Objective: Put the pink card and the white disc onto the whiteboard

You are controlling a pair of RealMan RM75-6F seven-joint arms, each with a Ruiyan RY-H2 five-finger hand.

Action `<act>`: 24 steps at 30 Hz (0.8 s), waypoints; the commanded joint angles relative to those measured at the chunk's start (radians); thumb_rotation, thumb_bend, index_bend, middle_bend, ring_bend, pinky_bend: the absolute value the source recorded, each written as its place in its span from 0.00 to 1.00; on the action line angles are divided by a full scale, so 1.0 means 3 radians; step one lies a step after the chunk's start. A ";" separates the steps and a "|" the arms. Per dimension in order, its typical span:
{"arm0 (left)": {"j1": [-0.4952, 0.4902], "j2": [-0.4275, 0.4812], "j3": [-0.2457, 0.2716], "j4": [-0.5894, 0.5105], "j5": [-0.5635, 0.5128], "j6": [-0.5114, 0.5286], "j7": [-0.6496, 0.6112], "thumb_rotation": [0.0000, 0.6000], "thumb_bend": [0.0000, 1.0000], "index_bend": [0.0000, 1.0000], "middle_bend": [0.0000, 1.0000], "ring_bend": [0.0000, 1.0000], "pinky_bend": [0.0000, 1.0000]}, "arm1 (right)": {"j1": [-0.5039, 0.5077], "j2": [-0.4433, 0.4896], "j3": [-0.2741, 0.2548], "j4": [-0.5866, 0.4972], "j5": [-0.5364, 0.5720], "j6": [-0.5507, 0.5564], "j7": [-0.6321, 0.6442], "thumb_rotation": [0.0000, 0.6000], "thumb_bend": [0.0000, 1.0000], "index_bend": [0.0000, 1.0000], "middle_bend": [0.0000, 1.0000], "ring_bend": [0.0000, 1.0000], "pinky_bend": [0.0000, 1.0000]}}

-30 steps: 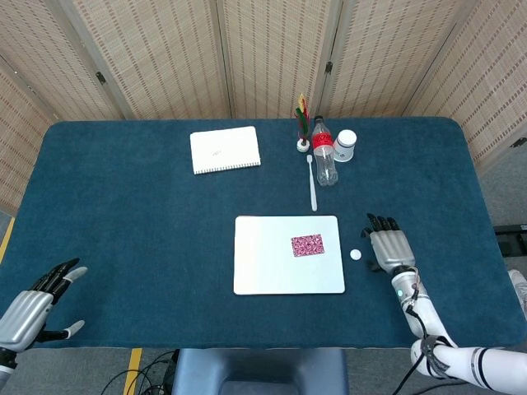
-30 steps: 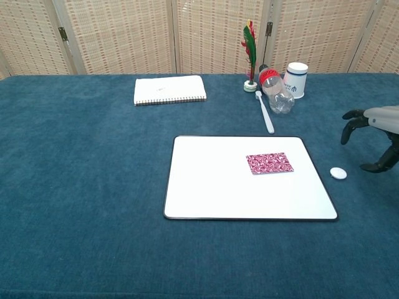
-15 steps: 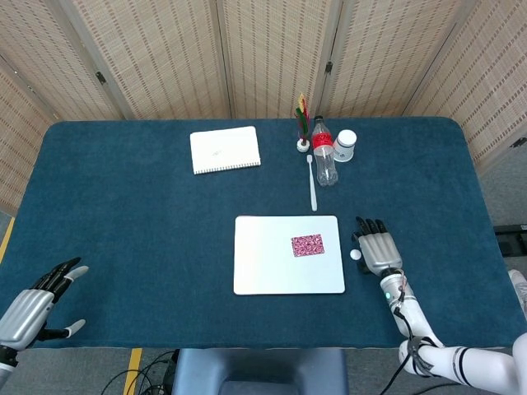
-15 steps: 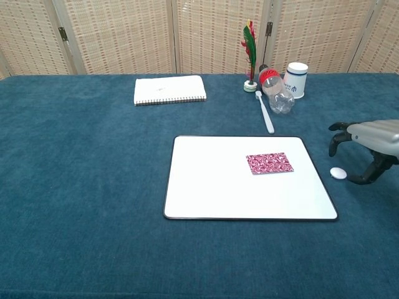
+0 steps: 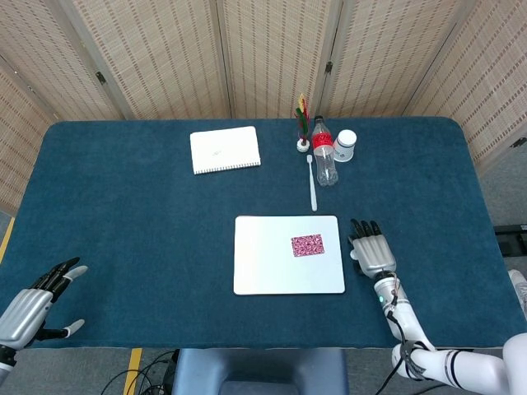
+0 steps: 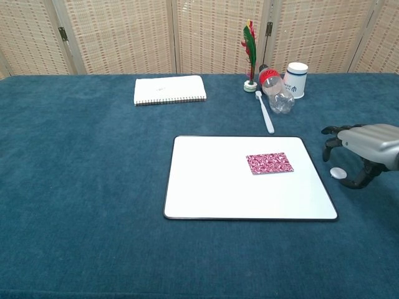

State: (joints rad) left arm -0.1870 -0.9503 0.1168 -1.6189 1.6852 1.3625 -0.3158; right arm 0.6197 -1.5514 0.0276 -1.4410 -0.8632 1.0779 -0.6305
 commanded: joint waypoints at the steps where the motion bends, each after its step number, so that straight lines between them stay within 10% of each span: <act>1: 0.0003 0.0002 0.0003 0.0002 0.0008 0.0008 -0.0006 1.00 0.25 0.13 0.05 0.05 0.19 | -0.0027 -0.0006 0.0000 -0.0012 -0.0016 0.0027 -0.0020 1.00 0.27 0.34 0.01 0.00 0.00; 24: -0.0014 -0.0004 -0.0009 0.0014 -0.0048 -0.0052 0.0003 1.00 0.25 0.13 0.05 0.05 0.19 | -0.0092 -0.0180 0.0112 0.0265 -0.0103 -0.0067 0.0016 1.00 0.32 0.41 0.03 0.00 0.00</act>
State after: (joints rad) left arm -0.1910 -0.9515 0.1140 -1.6145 1.6705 1.3469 -0.3150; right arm 0.5927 -1.6038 0.0605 -1.3630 -0.8928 1.0582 -0.6252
